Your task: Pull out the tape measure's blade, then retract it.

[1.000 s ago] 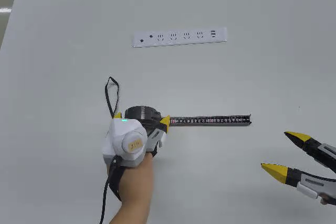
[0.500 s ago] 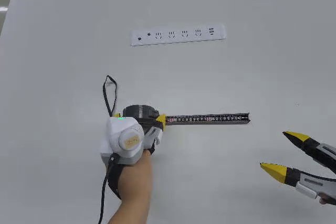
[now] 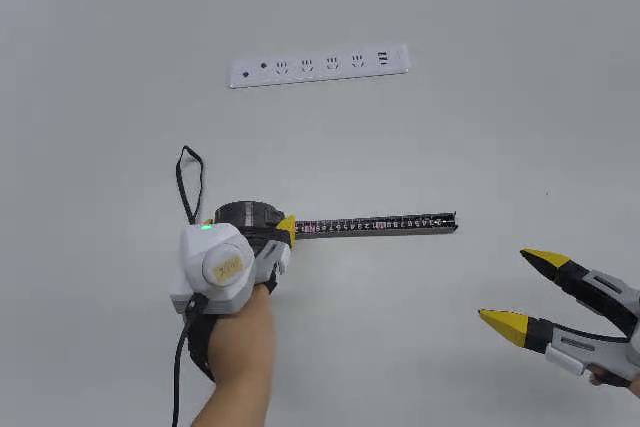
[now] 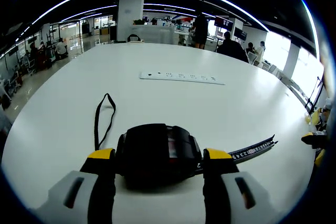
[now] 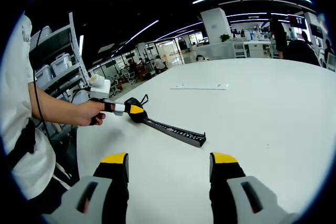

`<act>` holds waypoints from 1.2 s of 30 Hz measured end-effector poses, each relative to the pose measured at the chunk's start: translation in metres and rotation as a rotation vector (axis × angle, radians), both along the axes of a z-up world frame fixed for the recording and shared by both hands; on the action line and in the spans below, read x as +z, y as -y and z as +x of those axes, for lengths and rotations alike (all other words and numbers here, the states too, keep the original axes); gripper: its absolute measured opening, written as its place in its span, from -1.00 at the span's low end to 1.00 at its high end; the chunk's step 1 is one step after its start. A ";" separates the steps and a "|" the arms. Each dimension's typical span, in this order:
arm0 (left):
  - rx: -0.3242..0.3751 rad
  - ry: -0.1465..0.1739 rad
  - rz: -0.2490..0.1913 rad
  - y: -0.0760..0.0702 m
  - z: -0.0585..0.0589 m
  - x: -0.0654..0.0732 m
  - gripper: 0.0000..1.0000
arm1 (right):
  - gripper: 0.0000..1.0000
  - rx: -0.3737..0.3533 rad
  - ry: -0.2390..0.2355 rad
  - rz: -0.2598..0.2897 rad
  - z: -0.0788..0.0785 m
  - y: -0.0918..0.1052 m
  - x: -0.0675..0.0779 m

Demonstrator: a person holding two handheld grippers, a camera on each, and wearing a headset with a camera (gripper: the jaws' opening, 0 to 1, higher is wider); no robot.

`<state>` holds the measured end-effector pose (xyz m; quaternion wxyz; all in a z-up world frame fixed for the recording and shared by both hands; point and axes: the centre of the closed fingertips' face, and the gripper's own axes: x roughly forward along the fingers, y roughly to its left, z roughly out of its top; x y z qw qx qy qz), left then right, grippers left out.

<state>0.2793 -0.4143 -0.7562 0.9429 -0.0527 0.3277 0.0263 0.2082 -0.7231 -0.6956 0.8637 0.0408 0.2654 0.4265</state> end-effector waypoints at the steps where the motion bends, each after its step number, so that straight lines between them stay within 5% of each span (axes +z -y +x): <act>1: 0.001 0.001 -0.003 0.000 0.000 0.000 0.29 | 0.25 0.000 -0.001 0.001 0.000 0.000 0.000; 29: 0.007 -0.006 0.001 -0.001 0.000 -0.004 0.26 | 0.22 0.022 -0.001 0.001 0.001 -0.008 -0.003; 36: 0.008 -0.005 -0.004 -0.001 0.001 -0.005 0.27 | 0.20 0.134 0.038 -0.104 0.024 -0.025 -0.026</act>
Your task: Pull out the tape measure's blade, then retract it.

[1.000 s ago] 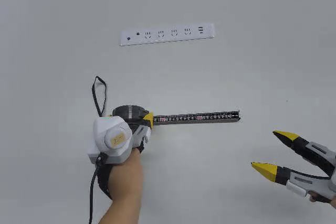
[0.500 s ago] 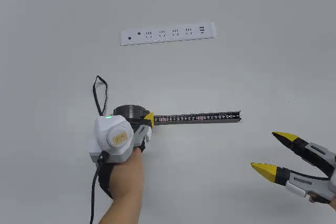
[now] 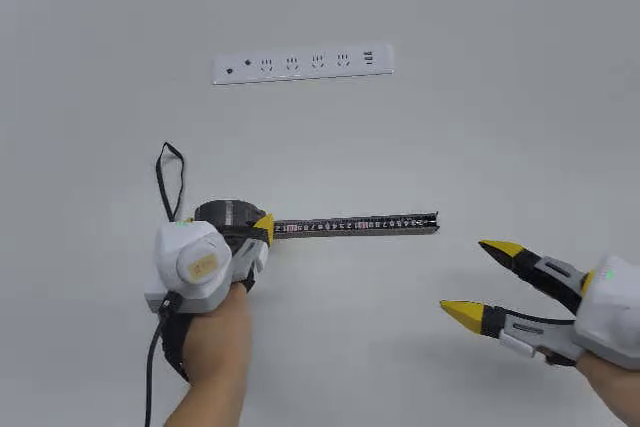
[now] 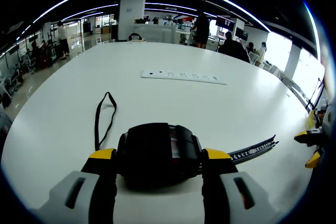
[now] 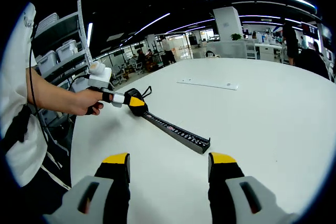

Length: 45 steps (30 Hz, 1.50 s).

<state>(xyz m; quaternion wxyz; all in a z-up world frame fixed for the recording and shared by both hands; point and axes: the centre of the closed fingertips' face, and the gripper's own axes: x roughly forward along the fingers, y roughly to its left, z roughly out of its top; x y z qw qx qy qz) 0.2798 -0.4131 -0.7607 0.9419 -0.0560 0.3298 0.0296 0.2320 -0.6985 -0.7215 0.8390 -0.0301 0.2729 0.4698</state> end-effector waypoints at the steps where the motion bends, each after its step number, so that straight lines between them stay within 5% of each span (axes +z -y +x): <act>1: 0.000 -0.001 0.000 0.000 0.000 0.000 0.27 | 0.20 0.019 0.007 -0.008 0.007 -0.003 -0.003; 9: 0.002 -0.003 -0.002 -0.001 0.001 -0.002 0.27 | 0.15 0.065 0.014 -0.021 0.035 -0.009 -0.015; 21: 0.009 -0.006 -0.006 -0.001 0.000 0.000 0.27 | 0.14 0.105 -0.004 -0.044 0.045 0.002 -0.030; 45: 0.023 -0.011 -0.017 -0.001 0.000 -0.001 0.28 | 0.01 0.205 0.020 -0.057 0.054 -0.007 -0.036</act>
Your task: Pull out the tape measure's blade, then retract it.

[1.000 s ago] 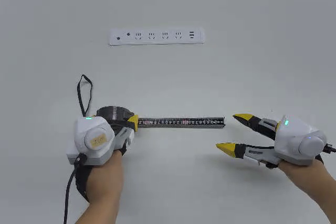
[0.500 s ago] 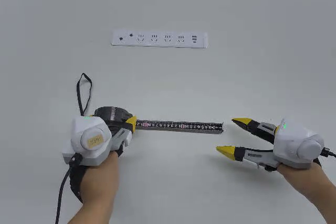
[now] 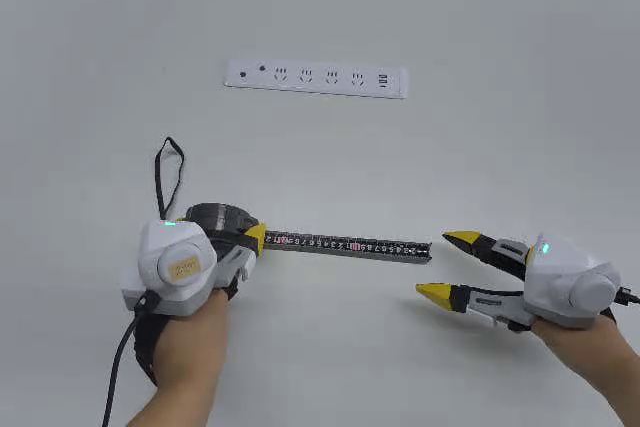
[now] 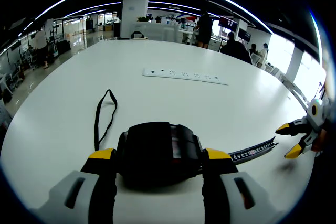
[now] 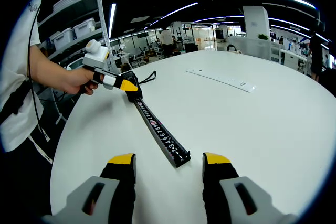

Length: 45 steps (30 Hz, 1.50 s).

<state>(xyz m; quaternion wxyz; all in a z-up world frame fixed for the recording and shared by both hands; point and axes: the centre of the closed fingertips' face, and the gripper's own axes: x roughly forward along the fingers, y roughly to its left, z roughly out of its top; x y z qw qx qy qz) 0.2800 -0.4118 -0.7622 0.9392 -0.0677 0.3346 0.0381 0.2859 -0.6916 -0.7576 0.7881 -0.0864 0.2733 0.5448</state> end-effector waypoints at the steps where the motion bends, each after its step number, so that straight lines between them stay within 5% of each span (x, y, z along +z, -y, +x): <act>1: 0.001 0.000 -0.001 0.000 0.000 0.000 0.28 | 0.01 0.004 0.000 0.000 0.000 0.000 0.000; 45: 0.006 -0.007 -0.007 0.001 0.000 -0.001 0.29 | -0.64 0.133 0.109 -0.053 0.014 -0.004 -0.025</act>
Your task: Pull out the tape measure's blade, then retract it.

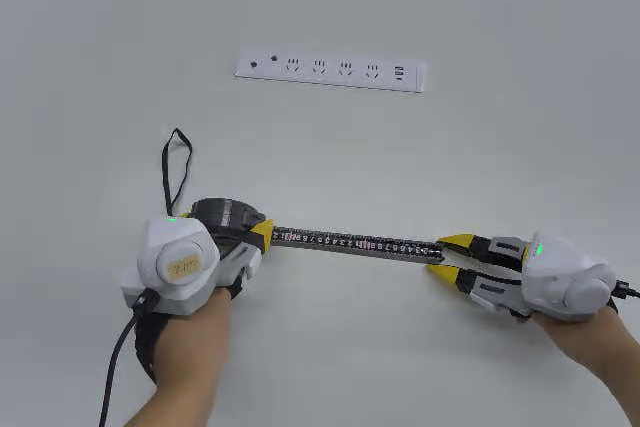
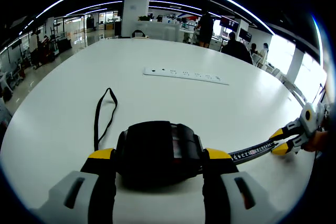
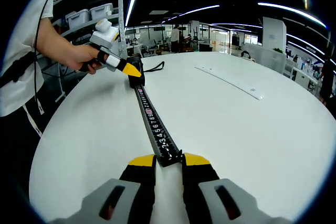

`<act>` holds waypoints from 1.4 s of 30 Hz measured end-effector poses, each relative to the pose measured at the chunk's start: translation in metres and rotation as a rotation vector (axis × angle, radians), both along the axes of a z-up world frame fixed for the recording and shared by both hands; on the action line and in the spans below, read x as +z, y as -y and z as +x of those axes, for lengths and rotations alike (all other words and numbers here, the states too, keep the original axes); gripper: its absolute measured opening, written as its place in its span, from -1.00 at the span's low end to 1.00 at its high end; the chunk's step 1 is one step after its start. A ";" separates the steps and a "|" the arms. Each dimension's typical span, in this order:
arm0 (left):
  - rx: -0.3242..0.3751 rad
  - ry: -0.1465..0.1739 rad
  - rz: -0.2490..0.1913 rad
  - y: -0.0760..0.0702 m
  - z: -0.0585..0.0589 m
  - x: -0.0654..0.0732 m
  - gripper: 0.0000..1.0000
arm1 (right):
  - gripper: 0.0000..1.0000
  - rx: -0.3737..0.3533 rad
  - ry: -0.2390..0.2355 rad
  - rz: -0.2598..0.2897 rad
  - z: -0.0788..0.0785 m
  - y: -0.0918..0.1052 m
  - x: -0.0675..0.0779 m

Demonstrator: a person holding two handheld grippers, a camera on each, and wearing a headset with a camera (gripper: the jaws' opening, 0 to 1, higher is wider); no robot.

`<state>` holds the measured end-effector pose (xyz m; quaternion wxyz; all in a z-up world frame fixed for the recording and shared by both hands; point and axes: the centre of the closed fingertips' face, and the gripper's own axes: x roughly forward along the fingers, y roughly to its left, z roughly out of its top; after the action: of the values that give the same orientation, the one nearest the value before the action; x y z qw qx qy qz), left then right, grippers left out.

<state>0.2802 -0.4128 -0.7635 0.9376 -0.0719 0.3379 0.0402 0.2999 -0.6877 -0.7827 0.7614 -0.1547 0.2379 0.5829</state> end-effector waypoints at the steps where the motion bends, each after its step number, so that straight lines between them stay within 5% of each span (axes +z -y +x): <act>1: 0.000 0.000 0.000 0.000 0.000 0.000 0.29 | -0.66 0.002 0.006 -0.003 0.001 0.000 0.001; 42: -0.002 -0.002 0.011 0.000 -0.001 0.000 0.28 | -0.75 -0.005 0.030 0.004 -0.008 -0.002 -0.001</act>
<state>0.2797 -0.4130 -0.7633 0.9376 -0.0664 0.3387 0.0414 0.2924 -0.6858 -0.7834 0.7668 -0.1615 0.2255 0.5789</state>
